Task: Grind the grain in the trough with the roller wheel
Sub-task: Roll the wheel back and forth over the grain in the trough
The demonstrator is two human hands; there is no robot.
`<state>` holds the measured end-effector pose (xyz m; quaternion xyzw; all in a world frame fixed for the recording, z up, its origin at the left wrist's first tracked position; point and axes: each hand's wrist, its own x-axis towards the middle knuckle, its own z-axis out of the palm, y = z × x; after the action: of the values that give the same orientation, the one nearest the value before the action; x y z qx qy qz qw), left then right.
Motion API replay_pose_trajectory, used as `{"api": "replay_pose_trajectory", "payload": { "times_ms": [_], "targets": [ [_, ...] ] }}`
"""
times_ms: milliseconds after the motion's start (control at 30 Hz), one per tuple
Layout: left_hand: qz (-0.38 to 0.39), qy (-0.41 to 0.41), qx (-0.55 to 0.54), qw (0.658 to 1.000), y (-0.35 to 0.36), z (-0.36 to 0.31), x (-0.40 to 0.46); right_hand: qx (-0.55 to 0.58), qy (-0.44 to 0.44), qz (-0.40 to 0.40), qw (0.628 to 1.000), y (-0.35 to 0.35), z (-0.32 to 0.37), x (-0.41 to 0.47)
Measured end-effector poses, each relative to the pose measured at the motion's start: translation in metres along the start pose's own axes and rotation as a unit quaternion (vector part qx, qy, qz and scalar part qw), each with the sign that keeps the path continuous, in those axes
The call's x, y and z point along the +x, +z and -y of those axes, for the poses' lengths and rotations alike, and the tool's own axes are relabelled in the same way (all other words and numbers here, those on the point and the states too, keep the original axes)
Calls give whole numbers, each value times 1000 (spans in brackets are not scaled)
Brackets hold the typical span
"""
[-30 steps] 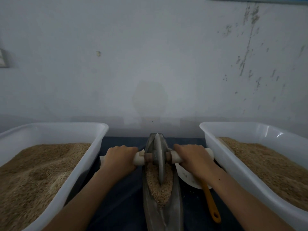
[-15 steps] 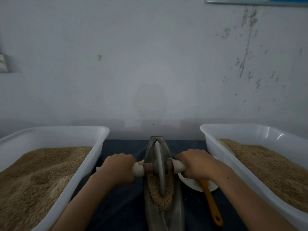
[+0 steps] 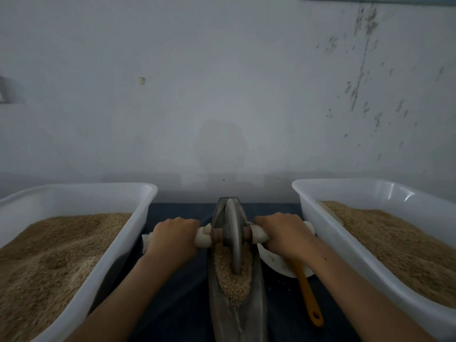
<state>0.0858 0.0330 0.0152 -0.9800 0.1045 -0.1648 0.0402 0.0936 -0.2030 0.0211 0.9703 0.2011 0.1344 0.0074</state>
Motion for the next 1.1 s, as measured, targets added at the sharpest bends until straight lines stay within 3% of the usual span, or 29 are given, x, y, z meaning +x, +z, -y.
{"api": "replay_pose_trajectory", "payload": {
  "times_ms": [100, 200, 300, 467, 567, 667, 900, 1000, 1100],
  "targets": [
    [102, -1, -8, 995, -6, 2, -1, -4, -11, 89, 996, -12, 1, 0],
    [137, -8, -7, 990, -8, 1, -2, -11, -17, 126, 992, -16, 2, 0],
    [112, -15, 1, 994, -8, -1, -2, -9, -14, 99, 995, -14, 2, 0],
    [-14, -21, -5, 1000, -2, -5, -3, -17, 1, -23, 1000, 1, 2, -1],
    [-47, -21, -3, 999, 1, -5, -4, -15, 5, -62, 998, 7, 2, 0],
    [-33, -13, -5, 999, 0, -4, -4, -21, 5, -47, 999, 5, 1, -1],
    [103, -1, 9, 995, -10, 0, -1, 1, -5, 119, 993, -14, 1, 1],
    [105, -7, 9, 994, -9, 0, 0, 1, -7, 125, 992, -14, 0, 0],
    [68, -15, -3, 998, -4, 0, 2, -15, -6, 71, 997, -9, 0, 0]
  ]
}}
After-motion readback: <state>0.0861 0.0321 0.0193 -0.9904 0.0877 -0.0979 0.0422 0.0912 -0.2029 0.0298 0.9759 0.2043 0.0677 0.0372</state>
